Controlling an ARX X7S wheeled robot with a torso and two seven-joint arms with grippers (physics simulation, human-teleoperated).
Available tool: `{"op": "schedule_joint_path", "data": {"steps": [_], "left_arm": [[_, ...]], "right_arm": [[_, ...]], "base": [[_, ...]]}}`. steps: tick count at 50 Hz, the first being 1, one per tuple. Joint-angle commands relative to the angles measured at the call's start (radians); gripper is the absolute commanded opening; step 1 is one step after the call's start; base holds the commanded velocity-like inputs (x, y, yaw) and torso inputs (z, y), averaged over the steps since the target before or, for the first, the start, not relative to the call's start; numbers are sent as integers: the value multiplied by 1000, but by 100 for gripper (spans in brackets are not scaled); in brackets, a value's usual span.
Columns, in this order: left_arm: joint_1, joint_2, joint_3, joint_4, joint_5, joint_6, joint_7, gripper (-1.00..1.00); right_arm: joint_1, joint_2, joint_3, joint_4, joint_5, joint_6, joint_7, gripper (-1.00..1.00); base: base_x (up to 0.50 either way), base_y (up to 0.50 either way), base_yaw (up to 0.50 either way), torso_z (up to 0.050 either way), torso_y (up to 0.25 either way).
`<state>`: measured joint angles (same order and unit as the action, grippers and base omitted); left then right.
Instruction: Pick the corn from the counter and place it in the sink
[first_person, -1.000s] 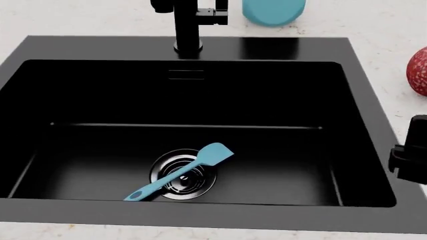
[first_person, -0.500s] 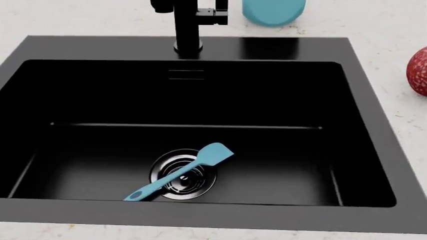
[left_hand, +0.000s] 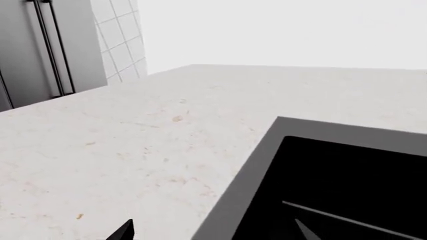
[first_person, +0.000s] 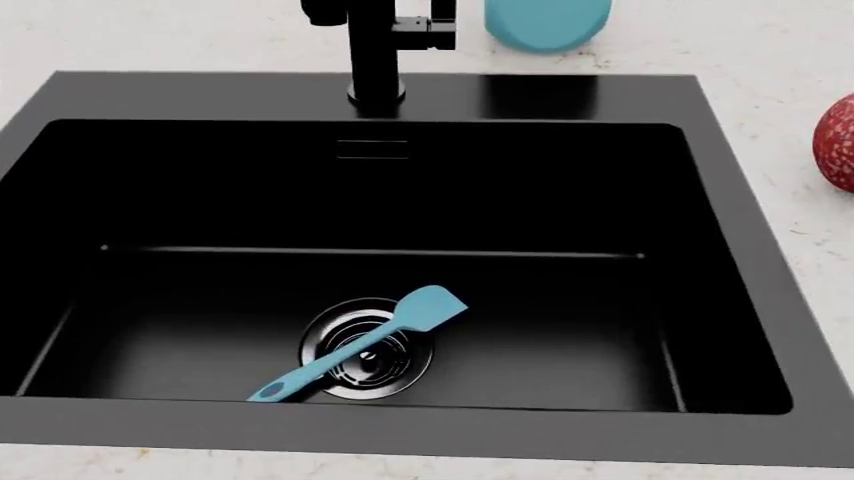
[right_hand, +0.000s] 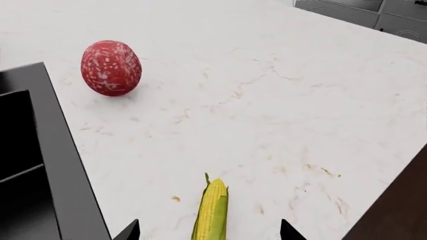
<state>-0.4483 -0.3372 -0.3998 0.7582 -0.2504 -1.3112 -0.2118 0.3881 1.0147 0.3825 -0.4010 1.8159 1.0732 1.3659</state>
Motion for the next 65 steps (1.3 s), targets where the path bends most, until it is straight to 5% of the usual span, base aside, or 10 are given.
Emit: {"op": "schedule_joint_path", "data": {"steps": [1,15,33,51,52,65], "left_arm": [[2,2,6,-6,-3,7,-3,100],[9,5,3,-3,-7,6,-7,100],[49,1,4,-76,0,109,9,100],[34,11,0,-34,-15,54,-7,100],[28,11,2,-30,-16,46,-10,100],[43,7,2,-61,-15,87,-3,100]], "right_arm": [[-22,-16,9,80,-87,-18,-70,100],[19,-59,-78,150,-161,-37,-116,100],[-118,-113,-32,128,-174,-60,-131,100],[-163,-129,-48,153,-242,-77,-207,100],[-162,-126,-48,147,-244,-77,-203,-100],[-121,-93,-65,100,-259,-72,-172,-100]], "base": [[0,0,0,0,0],[0,0,0,0,0],[0,0,0,0,0],[0,0,0,0,0],[0,0,0,0,0],[0,0,0,0,0]]}}
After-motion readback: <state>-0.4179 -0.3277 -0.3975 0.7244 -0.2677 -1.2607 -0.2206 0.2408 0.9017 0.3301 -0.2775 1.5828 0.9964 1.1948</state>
